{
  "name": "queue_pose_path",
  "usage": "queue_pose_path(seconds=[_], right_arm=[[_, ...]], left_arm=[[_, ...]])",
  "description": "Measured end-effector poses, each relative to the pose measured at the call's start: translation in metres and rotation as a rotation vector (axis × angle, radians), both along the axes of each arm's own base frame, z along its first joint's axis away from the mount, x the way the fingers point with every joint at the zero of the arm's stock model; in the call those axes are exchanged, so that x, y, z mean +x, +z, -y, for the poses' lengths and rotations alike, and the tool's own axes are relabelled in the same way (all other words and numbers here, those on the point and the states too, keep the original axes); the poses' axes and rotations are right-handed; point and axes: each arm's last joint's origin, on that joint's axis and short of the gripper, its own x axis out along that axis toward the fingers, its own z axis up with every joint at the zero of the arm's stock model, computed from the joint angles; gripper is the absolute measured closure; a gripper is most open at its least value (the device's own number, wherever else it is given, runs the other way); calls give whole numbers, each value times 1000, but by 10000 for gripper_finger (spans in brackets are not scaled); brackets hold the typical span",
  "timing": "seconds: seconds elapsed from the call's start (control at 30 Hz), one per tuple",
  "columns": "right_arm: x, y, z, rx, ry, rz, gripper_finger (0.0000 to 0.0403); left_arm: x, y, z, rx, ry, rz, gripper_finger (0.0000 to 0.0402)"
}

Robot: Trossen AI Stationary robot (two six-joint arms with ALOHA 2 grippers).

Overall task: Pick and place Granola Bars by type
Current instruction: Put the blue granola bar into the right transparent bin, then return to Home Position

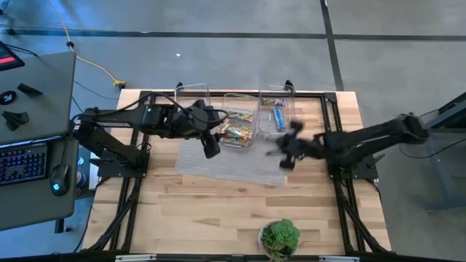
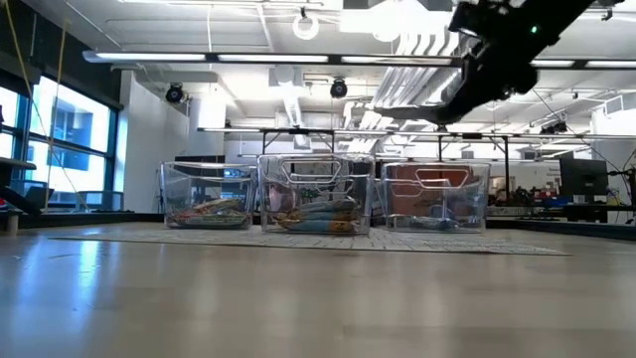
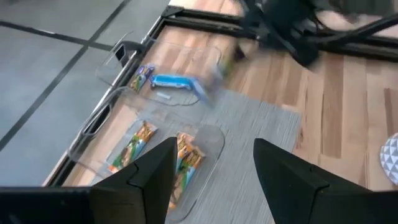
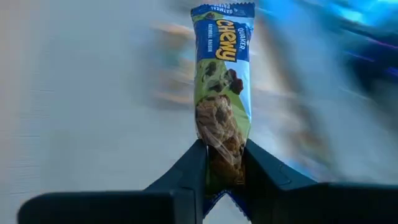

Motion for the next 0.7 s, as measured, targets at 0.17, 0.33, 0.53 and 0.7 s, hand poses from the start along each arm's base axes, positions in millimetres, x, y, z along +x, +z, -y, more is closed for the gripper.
queue_pose_path(seconds=[0.17, 0.33, 0.53, 0.7], right_arm=[[-22, 11, 43, 6, -184, -7, 338], [-16, -1, 81, 99, -194, -58, 331], [-8, -32, 115, 161, -277, -192, 296], [-1, -50, 130, 186, -311, -226, 256]], left_arm=[[-4, 6, 0, 1, 0, -9, 195], [-5, 13, 0, 0, -1, 13, 195], [-8, 12, -1, 0, -2, -22, 195], [-11, 8, 0, -8, -5, -70, 195]])
